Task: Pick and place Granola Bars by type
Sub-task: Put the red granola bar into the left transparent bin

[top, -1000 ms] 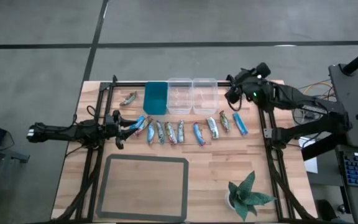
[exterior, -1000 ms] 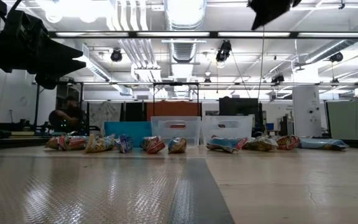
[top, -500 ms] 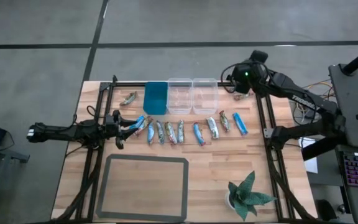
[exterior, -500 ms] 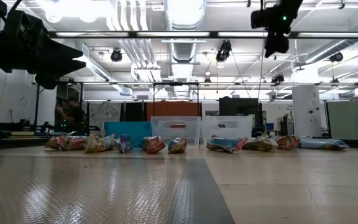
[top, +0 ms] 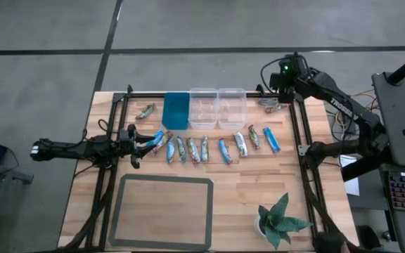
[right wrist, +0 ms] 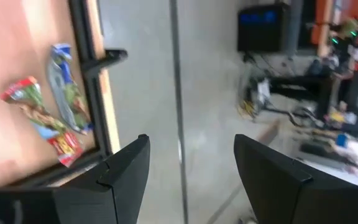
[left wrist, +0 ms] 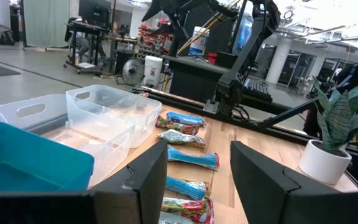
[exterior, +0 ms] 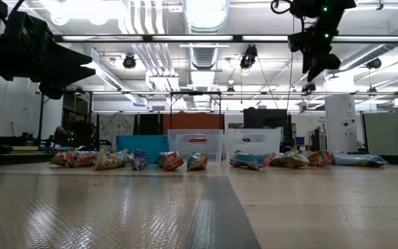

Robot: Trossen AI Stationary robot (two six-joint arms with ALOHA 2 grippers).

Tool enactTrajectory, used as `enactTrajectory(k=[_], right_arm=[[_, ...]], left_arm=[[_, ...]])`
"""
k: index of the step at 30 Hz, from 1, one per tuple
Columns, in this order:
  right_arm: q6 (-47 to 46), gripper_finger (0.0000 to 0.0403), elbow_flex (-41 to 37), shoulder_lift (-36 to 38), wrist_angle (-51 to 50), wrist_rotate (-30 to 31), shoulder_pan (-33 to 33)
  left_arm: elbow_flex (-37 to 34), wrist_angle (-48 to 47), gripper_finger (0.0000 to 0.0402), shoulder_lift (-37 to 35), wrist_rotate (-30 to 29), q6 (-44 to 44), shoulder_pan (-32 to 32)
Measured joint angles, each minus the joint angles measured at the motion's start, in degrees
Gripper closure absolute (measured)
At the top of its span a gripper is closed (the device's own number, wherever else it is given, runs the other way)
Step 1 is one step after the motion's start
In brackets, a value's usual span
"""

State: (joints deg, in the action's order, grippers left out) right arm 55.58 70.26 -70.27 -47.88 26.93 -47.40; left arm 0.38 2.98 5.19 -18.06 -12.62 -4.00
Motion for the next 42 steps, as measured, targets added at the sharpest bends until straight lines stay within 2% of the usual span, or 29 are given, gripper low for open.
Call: enactTrajectory(k=[5,13,22,30,37,42], right_arm=[[-4.16,0.0179,0.00,-1.53,-1.38,-0.22,0.14],[-4.50,0.0179,0.00,-5.66,-9.26,-0.08,0.15],[-9.84,0.0179,0.00,-13.38,-11.09,-0.04,0.13],[-9.87,0.0179,-0.22,-19.37,-11.67,-0.01,0.09],[-6.76,0.0179,-4.01,-20.59,-12.02,0.04,0.13],[-4.84,0.0179,-7.45,-17.67,-11.73,0.42,0.80]], left_arm=[[0.00,0.00,0.0243,0.00,0.02,0.01,0.02],[0.00,0.00,0.0243,-0.01,0.01,0.00,-0.01],[0.00,0.00,0.0243,-0.01,0.02,0.02,0.01],[0.00,0.00,0.0243,0.00,0.02,0.01,0.00],[0.00,0.00,0.0243,-0.02,0.00,0.02,0.02],[0.00,0.00,0.0243,0.00,0.00,0.02,0.01]])
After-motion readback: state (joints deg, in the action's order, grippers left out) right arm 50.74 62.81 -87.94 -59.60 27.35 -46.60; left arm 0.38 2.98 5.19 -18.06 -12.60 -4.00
